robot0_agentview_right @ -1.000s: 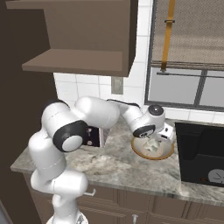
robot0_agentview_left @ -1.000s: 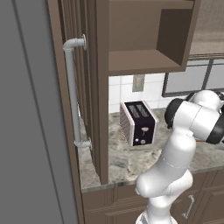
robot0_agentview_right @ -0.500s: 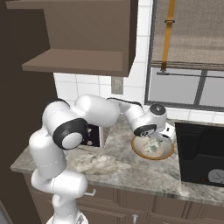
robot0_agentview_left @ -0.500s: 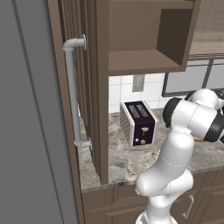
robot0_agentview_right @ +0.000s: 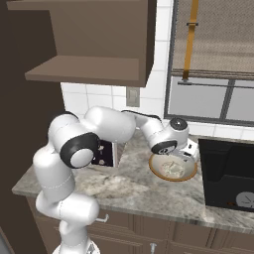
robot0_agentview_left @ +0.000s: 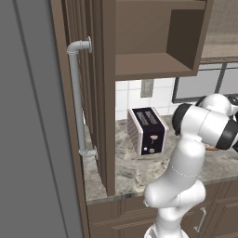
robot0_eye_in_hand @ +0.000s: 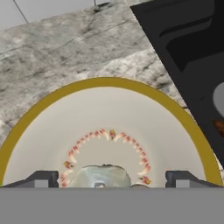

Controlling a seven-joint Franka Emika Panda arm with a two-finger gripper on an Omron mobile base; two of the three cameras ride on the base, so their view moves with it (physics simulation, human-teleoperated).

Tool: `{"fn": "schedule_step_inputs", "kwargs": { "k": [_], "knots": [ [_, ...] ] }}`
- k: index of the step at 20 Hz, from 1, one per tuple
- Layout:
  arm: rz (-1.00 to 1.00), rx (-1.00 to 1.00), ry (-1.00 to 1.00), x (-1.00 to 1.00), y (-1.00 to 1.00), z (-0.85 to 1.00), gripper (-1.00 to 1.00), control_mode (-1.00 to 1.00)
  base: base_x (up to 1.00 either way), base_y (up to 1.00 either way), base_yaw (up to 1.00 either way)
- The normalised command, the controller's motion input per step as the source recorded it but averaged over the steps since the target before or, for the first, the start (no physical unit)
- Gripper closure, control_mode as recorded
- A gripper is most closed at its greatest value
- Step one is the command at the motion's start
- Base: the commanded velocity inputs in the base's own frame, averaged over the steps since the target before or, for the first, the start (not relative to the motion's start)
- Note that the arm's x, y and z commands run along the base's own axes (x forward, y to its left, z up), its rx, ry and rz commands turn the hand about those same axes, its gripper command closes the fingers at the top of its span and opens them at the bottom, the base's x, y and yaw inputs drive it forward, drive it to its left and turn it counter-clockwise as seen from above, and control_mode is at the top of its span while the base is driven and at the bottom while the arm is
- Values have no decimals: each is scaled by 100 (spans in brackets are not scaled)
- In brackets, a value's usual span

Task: Pick the garlics from the cabinet and place them in one bowl. Pick the sweet potato from the sink and place it in the other bowl.

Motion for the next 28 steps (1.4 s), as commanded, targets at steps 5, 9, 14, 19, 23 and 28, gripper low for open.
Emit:
{"fn": "schedule_step_inputs", "kwargs": {
  "k": [5,9,14,19,23,28],
  "knots": [
    [2,0,-3,-25,9,25,-100,-100,0,0,0],
    [6,0,-18,-100,26,30,-100,-100,0,0,0],
    [7,0,-7,-87,55,30,-100,-100,0,0,0],
    [4,0,3,-52,73,39,-100,-100,0,0,0],
    [2,0,20,-27,76,54,-100,-100,0,0,0],
    [0,0,19,-31,80,54,-100,-100,0,0,0]
  ]
}}
